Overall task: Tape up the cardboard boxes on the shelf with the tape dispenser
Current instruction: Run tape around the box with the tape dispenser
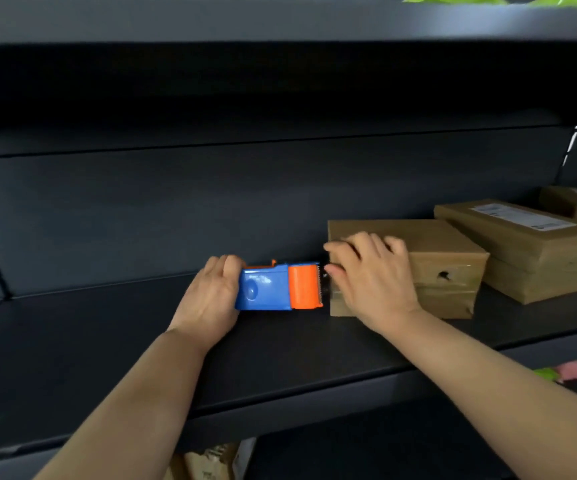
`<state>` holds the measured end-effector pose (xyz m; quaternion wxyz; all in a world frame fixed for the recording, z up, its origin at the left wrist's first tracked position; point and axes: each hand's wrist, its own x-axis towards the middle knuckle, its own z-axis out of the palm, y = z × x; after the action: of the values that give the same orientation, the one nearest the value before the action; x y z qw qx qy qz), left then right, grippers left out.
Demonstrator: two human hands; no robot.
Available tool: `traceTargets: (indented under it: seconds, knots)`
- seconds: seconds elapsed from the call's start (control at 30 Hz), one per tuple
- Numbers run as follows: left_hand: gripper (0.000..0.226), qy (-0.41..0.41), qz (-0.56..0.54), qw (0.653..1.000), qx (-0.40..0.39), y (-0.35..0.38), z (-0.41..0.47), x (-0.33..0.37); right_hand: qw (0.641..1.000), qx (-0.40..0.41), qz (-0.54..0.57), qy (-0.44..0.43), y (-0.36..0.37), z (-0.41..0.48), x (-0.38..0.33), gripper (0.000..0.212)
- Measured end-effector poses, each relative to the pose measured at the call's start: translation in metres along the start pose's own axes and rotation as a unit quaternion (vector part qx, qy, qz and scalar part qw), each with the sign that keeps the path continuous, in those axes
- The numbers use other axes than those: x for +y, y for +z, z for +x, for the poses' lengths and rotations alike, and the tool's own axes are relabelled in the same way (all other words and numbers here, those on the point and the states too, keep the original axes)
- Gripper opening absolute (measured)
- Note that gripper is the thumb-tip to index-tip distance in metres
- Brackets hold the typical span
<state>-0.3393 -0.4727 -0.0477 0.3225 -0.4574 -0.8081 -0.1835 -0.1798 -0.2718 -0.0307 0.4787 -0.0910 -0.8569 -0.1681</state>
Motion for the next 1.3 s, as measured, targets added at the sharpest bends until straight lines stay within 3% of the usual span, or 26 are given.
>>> traceTargets:
  seconds: [0.13,0.27,0.37,0.6,0.8,0.93,0.97,1.03,1.13,1.2,1.3]
  knots:
    - [0.050,0.042,-0.068,0.997,-0.020,-0.008,0.001,0.007,0.991,-0.104,0.082,-0.002,-0.016,-0.004,0.021,0.044]
    - [0.053,0.051,0.023,0.998,0.009,-0.010,0.007,-0.001,0.978,-0.177,0.108,0.002,-0.025,0.000,0.030,0.067]
    - [0.060,0.032,0.089,0.995,0.024,-0.015,0.003,-0.009,0.972,-0.199,0.127,0.011,-0.029,0.002,0.032,0.069]
    - [0.055,0.032,0.210,0.977,-0.005,-0.030,0.007,0.001,0.971,-0.201,0.128,0.023,-0.035,0.005,0.028,0.062]
    - [0.059,0.026,0.325,0.945,-0.029,-0.046,0.012,0.027,0.987,-0.134,0.070,0.060,-0.030,0.001,0.007,0.057]
    - [0.017,0.039,0.430,0.898,-0.085,-0.054,0.019,0.067,0.989,-0.118,0.040,0.077,-0.028,0.005,-0.008,0.055]
    - [0.013,0.010,0.445,0.889,-0.108,-0.055,0.023,0.074,0.990,-0.115,0.035,0.079,-0.029,0.005,-0.011,0.055]
    - [0.023,-0.083,0.473,0.858,-0.182,-0.057,0.029,0.076,0.992,-0.093,0.042,0.079,-0.032,0.001,-0.015,0.054]
    - [0.044,-0.217,0.412,0.856,-0.225,-0.054,0.026,0.068,0.993,-0.068,0.073,0.059,-0.033,-0.006,-0.011,0.057]
    - [0.063,-0.242,0.363,0.873,-0.218,-0.047,0.018,0.067,0.991,-0.085,0.090,0.049,-0.033,-0.004,-0.003,0.061]
    - [0.079,-0.216,0.314,0.907,-0.180,-0.028,0.011,0.075,0.981,-0.142,0.128,0.040,-0.032,0.005,0.009,0.066]
